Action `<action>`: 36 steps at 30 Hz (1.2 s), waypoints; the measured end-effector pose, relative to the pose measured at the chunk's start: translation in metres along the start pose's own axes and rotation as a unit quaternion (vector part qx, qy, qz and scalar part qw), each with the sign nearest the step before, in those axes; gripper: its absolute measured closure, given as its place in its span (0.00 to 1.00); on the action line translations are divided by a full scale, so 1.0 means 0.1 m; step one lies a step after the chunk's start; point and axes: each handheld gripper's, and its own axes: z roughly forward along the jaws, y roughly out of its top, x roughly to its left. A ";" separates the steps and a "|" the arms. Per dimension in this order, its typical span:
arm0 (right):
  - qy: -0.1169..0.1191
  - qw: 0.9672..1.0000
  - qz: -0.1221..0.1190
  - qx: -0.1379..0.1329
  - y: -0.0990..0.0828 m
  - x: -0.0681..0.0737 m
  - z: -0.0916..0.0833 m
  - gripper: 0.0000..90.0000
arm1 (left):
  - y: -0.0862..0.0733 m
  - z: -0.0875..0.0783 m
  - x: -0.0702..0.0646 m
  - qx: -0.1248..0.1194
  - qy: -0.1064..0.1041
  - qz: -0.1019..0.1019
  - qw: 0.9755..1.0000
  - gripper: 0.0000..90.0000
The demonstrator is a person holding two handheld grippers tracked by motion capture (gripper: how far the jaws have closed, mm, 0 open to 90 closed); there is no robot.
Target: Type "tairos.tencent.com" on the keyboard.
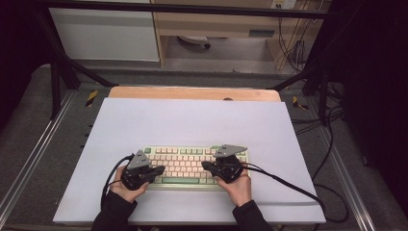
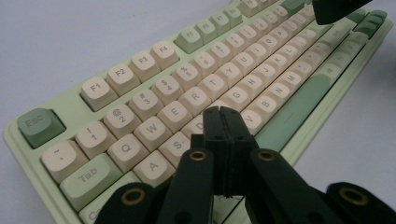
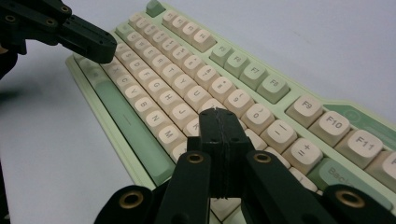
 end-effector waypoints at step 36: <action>0.001 1.000 0.002 0.000 -0.10 -0.06 -0.07 1.00 | 0.01 0.19 -0.10 0.020 -0.011 0.013 1.000 1.00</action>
